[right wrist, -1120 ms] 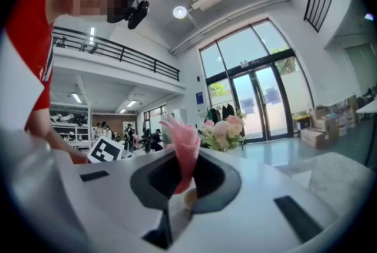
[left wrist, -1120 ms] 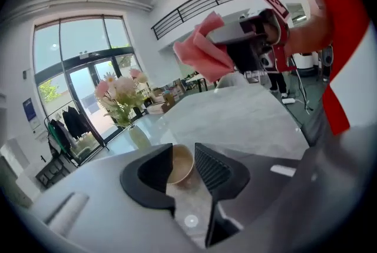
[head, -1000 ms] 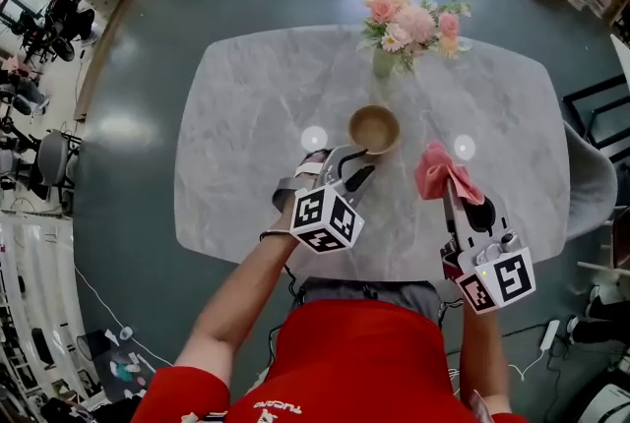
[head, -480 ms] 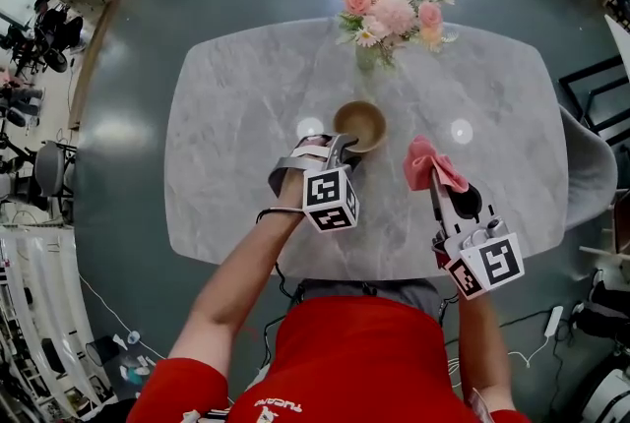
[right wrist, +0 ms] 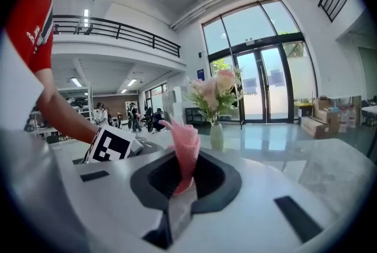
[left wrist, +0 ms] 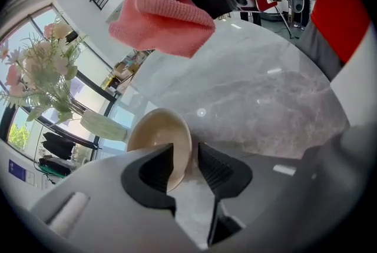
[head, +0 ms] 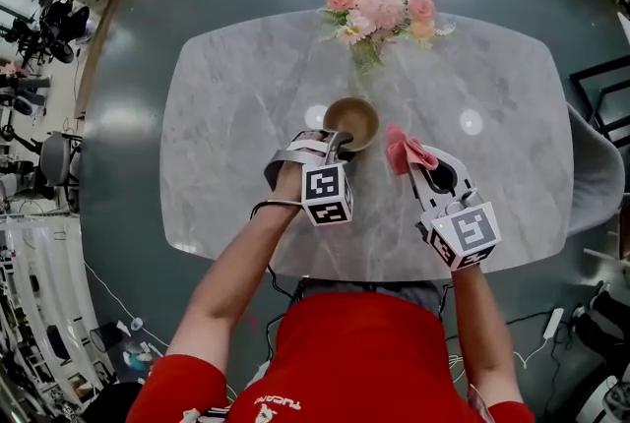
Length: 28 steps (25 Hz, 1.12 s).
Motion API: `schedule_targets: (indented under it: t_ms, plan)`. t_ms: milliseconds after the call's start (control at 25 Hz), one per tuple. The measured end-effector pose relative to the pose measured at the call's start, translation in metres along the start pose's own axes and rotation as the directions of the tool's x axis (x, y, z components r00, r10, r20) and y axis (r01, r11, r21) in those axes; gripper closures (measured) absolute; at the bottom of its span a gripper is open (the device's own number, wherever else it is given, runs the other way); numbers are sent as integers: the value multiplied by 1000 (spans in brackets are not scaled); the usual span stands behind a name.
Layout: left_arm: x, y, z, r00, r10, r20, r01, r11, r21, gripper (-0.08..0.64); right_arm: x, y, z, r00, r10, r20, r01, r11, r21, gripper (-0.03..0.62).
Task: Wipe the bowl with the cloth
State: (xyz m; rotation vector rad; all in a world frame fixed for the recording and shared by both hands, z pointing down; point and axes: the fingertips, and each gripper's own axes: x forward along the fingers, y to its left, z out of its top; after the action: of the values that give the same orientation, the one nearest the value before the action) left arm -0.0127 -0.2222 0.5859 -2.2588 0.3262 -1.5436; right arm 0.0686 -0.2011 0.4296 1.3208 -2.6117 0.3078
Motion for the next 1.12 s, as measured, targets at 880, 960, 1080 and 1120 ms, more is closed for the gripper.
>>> schedule_targets:
  t_ms: [880,960,1080,1120]
  plan:
    - [-17,5,17,988,11,152,14,987,-161,548,-6,-5,-9,1000,25,-8,-25,999,27,571]
    - [-29,7,26,975,20,223,32,974,-226,548,-8,-4,-7,1000,23,1,-23,999,27,571]
    - [-48,10,40,946,42,323,62,950,-307,548,-11,-2,2,1000,25,19,-25,999,21,571]
    - [-55,11,45,932,50,359,78,939,-334,548,-13,0,6,999,27,26,-27,999,16,571]
